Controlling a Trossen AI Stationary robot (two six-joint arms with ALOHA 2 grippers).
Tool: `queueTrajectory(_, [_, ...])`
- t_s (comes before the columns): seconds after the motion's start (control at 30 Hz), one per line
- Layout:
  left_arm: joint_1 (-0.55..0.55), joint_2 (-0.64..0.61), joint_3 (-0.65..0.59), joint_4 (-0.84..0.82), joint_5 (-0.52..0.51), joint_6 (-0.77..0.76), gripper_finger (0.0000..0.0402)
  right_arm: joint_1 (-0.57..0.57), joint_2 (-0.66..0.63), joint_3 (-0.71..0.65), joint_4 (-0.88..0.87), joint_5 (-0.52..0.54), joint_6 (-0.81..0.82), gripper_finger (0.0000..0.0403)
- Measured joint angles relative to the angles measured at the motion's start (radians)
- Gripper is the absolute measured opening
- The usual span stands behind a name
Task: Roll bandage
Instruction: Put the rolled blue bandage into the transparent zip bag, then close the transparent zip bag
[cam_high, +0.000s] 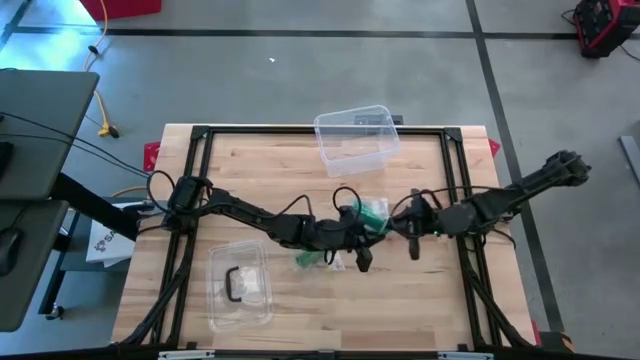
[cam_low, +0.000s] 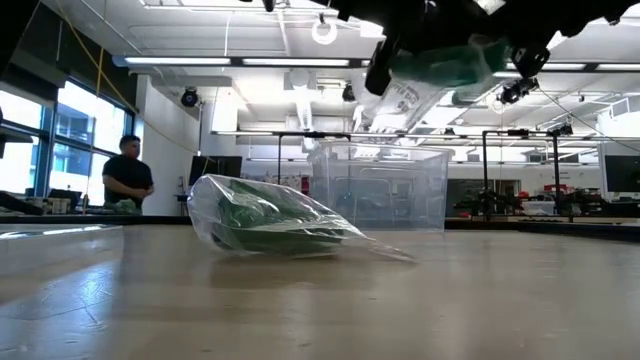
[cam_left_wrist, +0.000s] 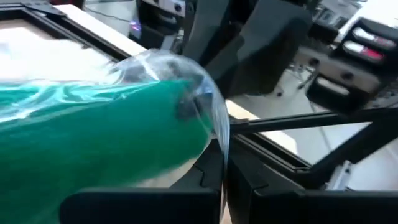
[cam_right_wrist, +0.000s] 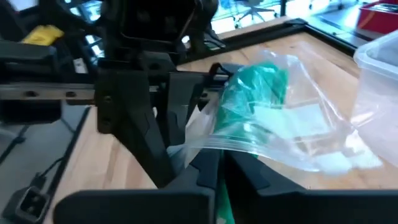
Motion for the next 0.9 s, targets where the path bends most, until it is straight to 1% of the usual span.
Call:
queueTrajectory(0.07, [0.0,0.0,0.0,0.012,0.023,-0.001,0.0,0.0,-0.044,0.0,-0.032,-0.023,-0.016,0.0025])
queueTrajectory(0.17, [-0.001,0.0,0.0,0.005,0.043,-0.01,0.0,0.0,-0.099,0.001,-0.093,-0.053,-0.019,0.0077])
queueTrajectory(0.3, [0.006,0.0,0.0,-0.042,0.082,-0.05,0.0,-0.005,-0.146,0.002,-0.2,-0.134,-0.025,0.015])
queueTrajectory(0.37, [0.011,-0.008,0.0,-0.106,0.087,-0.076,0.0,-0.005,-0.155,0.002,-0.221,-0.133,-0.014,0.0172])
queueTrajectory(0.5, [0.029,-0.018,0.0,-0.308,0.084,-0.175,0.0,0.013,-0.15,0.013,-0.236,-0.138,-0.05,0.0181])
queueTrajectory(0.57, [0.04,-0.022,-0.002,-0.372,0.119,-0.241,0.0,0.023,-0.149,0.038,-0.253,-0.198,-0.11,0.0178])
queueTrajectory(0.63, [0.044,-0.03,0.0,-0.364,0.171,-0.26,0.0,0.04,-0.15,0.064,-0.265,-0.281,-0.194,0.0176])
queueTrajectory(0.67, [0.044,-0.039,0.008,-0.361,0.2,-0.254,0.0,0.051,-0.15,0.076,-0.276,-0.302,-0.229,0.0175])
queueTrajectory(0.7, [0.044,-0.05,0.01,-0.362,0.231,-0.246,0.0,0.062,-0.149,0.089,-0.297,-0.3,-0.255,0.0173])
queueTrajectory(0.73, [0.049,-0.057,0.01,-0.362,0.261,-0.246,0.0,0.068,-0.147,0.1,-0.327,-0.276,-0.286,0.0172])
queueTrajectory(0.8, [0.051,-0.073,0.011,-0.37,0.3,-0.246,0.0,0.073,-0.141,0.117,-0.409,-0.199,-0.343,0.017])
queueTrajectory(0.83, [0.052,-0.074,0.011,-0.371,0.303,-0.243,0.0,0.073,-0.137,0.116,-0.468,-0.172,-0.363,0.017])
queueTrajectory(0.9, [0.055,-0.085,0.009,-0.381,0.304,-0.23,0.0,0.072,-0.129,0.104,-0.564,-0.155,-0.382,0.017])
